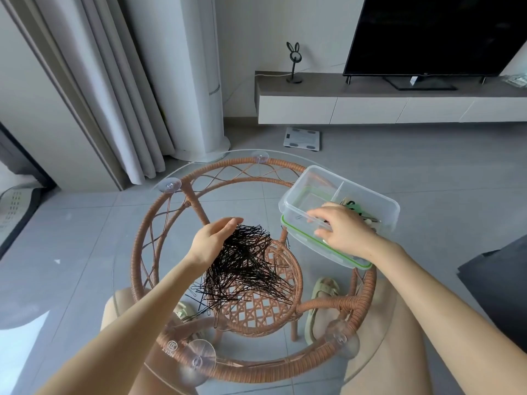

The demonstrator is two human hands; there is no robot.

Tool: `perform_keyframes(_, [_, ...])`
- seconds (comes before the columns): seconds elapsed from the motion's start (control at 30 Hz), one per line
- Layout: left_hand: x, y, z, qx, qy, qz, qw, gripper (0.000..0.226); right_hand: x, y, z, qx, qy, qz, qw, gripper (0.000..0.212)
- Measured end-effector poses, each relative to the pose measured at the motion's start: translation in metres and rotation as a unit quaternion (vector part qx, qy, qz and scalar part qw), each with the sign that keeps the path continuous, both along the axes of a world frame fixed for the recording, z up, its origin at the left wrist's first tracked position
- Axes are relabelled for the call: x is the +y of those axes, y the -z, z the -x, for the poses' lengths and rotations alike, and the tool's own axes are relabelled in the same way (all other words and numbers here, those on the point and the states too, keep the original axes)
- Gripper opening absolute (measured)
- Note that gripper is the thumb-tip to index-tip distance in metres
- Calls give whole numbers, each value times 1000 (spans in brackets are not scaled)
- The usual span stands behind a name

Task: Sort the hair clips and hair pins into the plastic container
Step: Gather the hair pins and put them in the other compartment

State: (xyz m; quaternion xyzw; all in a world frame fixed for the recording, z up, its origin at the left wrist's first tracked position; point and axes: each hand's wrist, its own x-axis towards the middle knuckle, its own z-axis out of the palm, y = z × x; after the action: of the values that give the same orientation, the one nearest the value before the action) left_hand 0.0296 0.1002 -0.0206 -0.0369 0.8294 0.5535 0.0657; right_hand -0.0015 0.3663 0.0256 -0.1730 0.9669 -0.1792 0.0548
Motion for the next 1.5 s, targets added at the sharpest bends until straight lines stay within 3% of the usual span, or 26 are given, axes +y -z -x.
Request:
perform_keyframes(0.1, [-4, -10, -1, -8, -22, -15, 1000, 31, -10, -19, -11, 122, -9, 58, 991, 35])
perform_keyframes(0.13, [-8, -12, -2, 6, -31, 60, 998, 33, -18, -26, -19, 150, -24, 70, 986, 35])
perform_keyframes(0.17, [-13, -15, -5, 25, -28, 185, 982, 40, -28, -30, -28, 141, -42, 68, 987, 39])
perform_keyframes(0.23, [-21, -23, -15, 23, 12, 381, 924, 63, -48, -28, -47, 27, -69, 6, 997, 66])
perform_keyframes(0.3, [-27, -30, -28, -41, 66, 443, 893, 80, -65, -12, -57, -61, -84, -94, 990, 95])
perform_keyframes(0.4, [-29, -30, -42, -71, 145, 481, 862, 96, -85, 15, -56, -64, -95, -155, 981, 114])
perform_keyframes(0.47, [-25, -28, -45, -57, 159, 481, 860, 100, -98, 23, -53, -56, -91, -142, 984, 110])
perform_keyframes(0.53, [-17, -26, -44, -42, 148, 462, 874, 97, -107, 24, -54, -58, -82, -95, 990, 90])
perform_keyframes(0.63, [-8, -26, -41, -16, 115, 424, 898, 83, -113, 24, -56, -49, -81, -33, 995, 55])
perform_keyframes(0.73, [-6, -32, -40, 16, 95, 401, 911, 63, -113, 26, -59, -11, -77, 13, 997, 39])
perform_keyframes(1.0, [-18, -52, -37, 71, 33, 357, 931, 16, -108, 10, -60, 47, -39, 73, 995, 34])
perform_keyframes(1.5, [-24, -114, -12, 127, -56, 319, 938, 13, -80, -54, -30, 33, 100, 256, 961, 30])
